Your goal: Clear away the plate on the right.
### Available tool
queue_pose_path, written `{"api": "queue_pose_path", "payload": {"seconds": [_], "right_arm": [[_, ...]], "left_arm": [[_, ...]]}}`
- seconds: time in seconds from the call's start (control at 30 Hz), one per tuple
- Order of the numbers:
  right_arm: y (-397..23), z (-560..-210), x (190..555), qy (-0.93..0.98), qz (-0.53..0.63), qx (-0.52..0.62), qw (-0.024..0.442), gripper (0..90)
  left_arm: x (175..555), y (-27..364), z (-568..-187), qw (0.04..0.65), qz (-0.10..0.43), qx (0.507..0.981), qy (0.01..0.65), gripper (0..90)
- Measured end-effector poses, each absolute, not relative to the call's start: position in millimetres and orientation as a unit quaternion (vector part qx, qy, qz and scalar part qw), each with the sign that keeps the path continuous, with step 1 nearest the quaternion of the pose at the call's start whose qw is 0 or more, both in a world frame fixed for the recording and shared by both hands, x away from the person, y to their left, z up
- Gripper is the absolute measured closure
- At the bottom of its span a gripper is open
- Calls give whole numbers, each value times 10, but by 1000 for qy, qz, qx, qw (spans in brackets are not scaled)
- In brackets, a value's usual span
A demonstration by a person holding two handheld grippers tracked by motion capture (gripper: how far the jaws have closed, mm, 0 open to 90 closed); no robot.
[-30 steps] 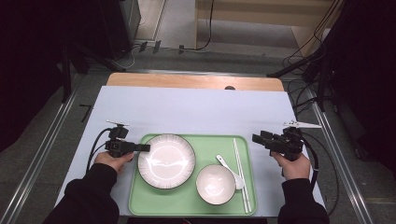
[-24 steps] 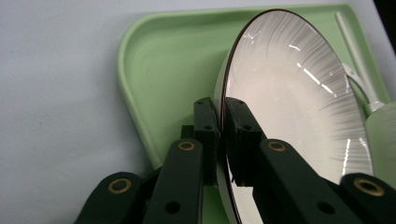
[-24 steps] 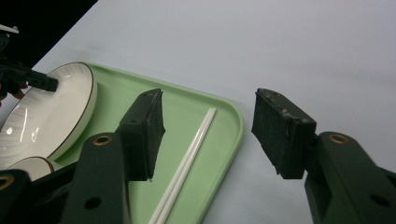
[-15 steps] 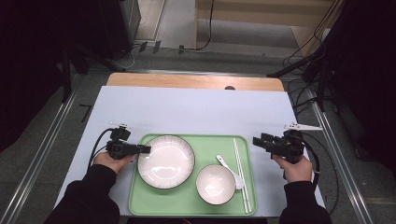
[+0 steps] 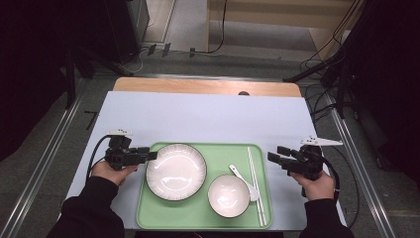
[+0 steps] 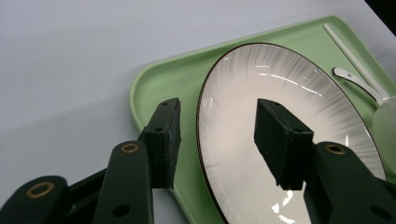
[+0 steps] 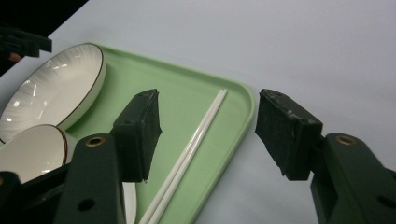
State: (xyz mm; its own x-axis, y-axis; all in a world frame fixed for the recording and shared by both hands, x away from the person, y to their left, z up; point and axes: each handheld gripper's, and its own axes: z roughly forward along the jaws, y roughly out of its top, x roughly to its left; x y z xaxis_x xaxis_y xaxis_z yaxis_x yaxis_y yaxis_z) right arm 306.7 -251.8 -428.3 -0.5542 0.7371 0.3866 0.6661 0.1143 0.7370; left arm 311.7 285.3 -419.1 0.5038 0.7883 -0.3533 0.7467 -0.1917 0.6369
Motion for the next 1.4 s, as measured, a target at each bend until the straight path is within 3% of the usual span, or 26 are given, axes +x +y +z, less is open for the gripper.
{"api": "queue_pose_path", "payload": {"seconds": [0.3,0.87,1.4], "right_arm": [[-2491,-4295,2950,758,465,453,60,294],[-2598,-4296,2766,775,472,412,80,285],[-2590,-4313,2785,777,470,413,68,285]], "left_arm": [[2931,2953,-4097,410,42,782,468,410],[2687,3216,-4065,435,88,782,438,350],[2685,3266,-4086,438,103,783,429,298]]}}
